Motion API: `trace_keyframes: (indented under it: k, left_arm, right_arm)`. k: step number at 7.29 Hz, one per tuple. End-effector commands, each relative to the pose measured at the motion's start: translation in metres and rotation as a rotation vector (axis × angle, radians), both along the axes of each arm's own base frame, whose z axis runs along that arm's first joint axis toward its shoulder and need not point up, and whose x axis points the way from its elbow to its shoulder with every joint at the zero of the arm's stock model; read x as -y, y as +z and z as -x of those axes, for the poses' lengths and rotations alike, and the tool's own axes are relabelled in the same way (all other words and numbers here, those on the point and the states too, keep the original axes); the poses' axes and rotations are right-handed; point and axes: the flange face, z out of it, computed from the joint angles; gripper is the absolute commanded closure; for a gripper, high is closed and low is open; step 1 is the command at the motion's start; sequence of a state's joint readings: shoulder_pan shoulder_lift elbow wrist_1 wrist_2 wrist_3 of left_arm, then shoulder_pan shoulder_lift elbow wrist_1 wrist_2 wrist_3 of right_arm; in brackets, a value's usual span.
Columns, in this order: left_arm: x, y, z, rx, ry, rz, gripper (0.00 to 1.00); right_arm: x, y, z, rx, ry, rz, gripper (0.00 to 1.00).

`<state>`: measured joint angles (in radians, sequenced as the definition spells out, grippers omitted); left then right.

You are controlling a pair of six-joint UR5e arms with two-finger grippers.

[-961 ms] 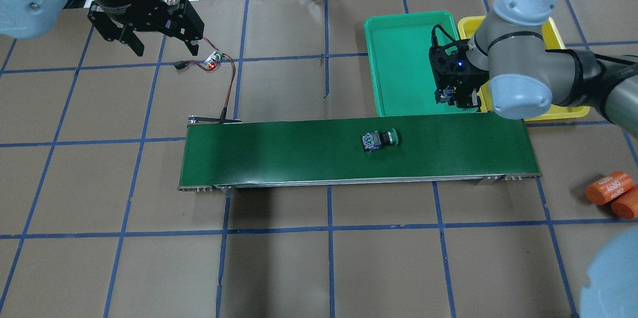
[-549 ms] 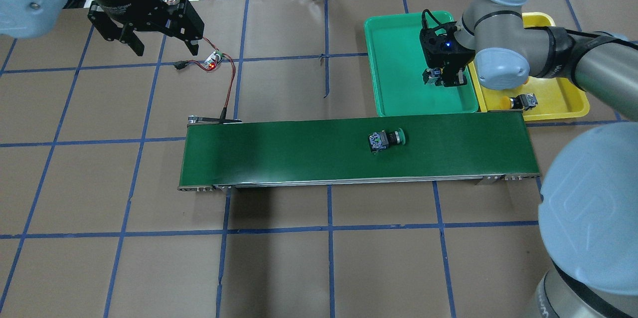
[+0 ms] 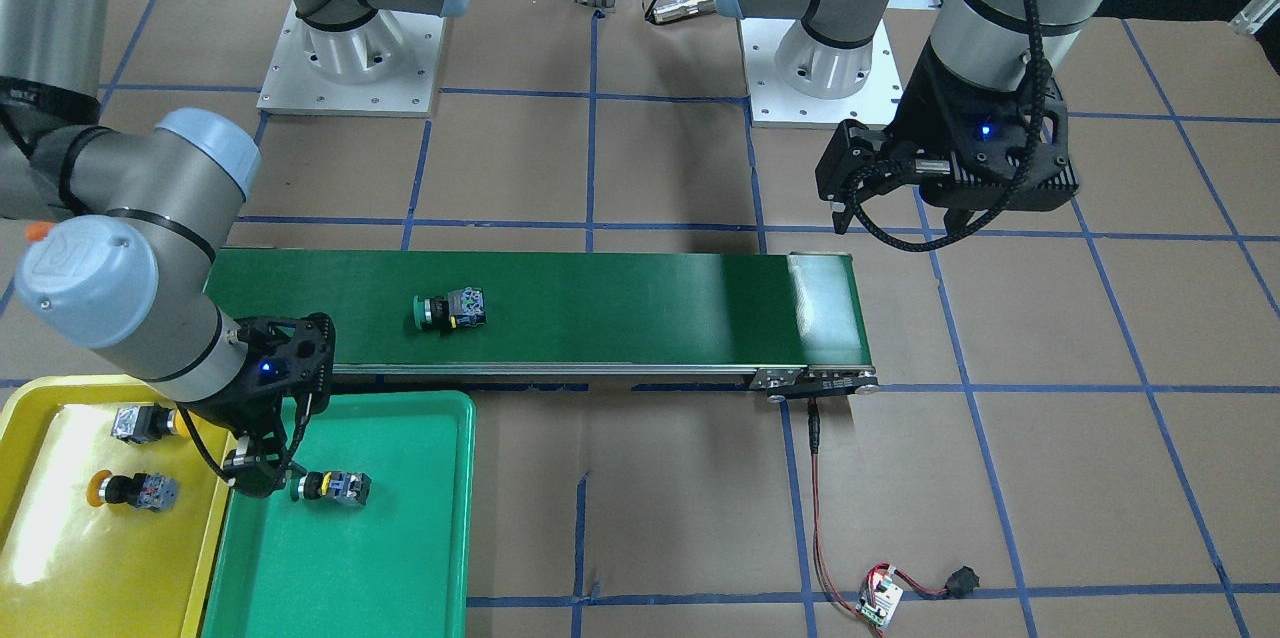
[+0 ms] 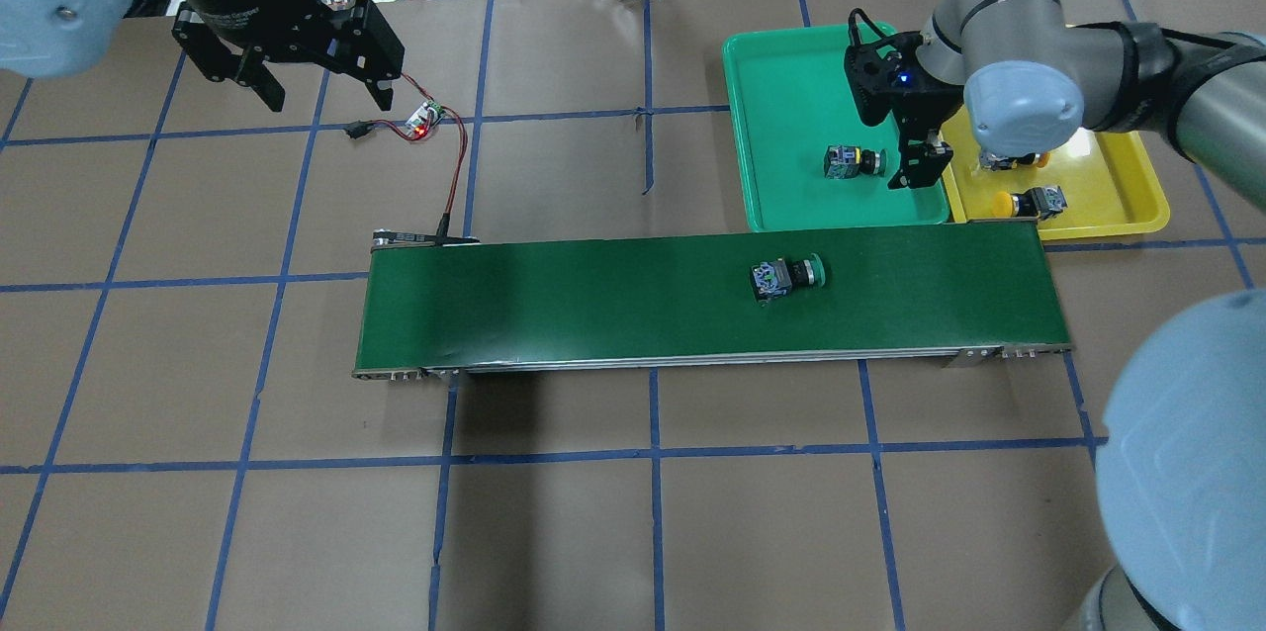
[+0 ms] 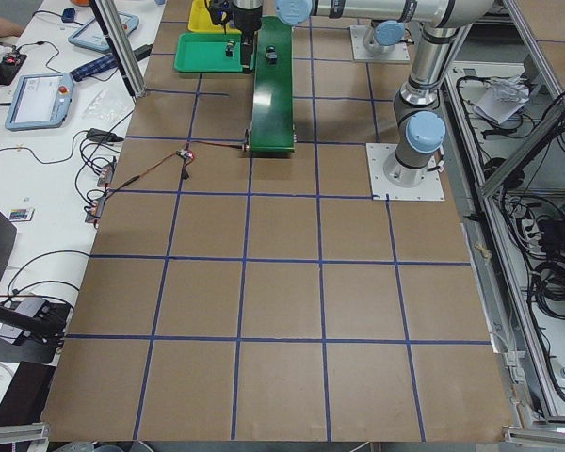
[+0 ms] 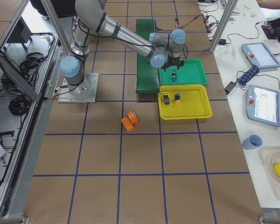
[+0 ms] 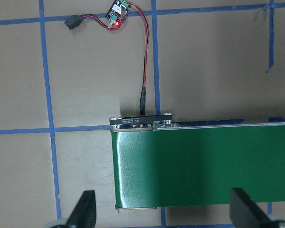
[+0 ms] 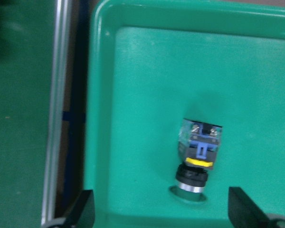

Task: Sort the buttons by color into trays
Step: 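Return the right gripper to the belt and grasp the last green button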

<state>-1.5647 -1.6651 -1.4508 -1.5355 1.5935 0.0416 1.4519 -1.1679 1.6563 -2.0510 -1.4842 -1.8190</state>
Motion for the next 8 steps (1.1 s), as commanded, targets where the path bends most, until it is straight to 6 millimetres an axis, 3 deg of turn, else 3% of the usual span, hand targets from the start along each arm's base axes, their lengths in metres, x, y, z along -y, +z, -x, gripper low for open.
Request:
trace_keyframes:
  k: [1, 3, 4, 6, 8]
  left_arm:
    - [0.001, -0.002, 0.0, 0.0, -0.001, -0.004, 0.0]
    - [-0.001, -0.004, 0.002, 0.0, -0.007, -0.004, 0.0]
    - [0.0, 0.001, 0.0, 0.001, -0.004, 0.003, 0.0]
    - [-0.003, 0.003, 0.002, 0.001, -0.007, 0.006, 0.0]
    - [0.0, 0.001, 0.002, 0.001, -0.007, 0.003, 0.0]
  right_arm:
    - [-0.063, 0.043, 0.006, -0.084, 0.0, -0.15, 0.0]
    - [-0.111, 0.056, -0.003, -0.076, -0.037, -0.129, 0.0]
    - [-0.119, 0.039, -0.004, -0.073, -0.036, -0.137, 0.0]
    - [-0.13, 0.002, -0.006, -0.095, -0.044, 0.016, 0.0]
    - [-0.142, -0.019, -0.009, -0.087, -0.037, -0.007, 0.0]
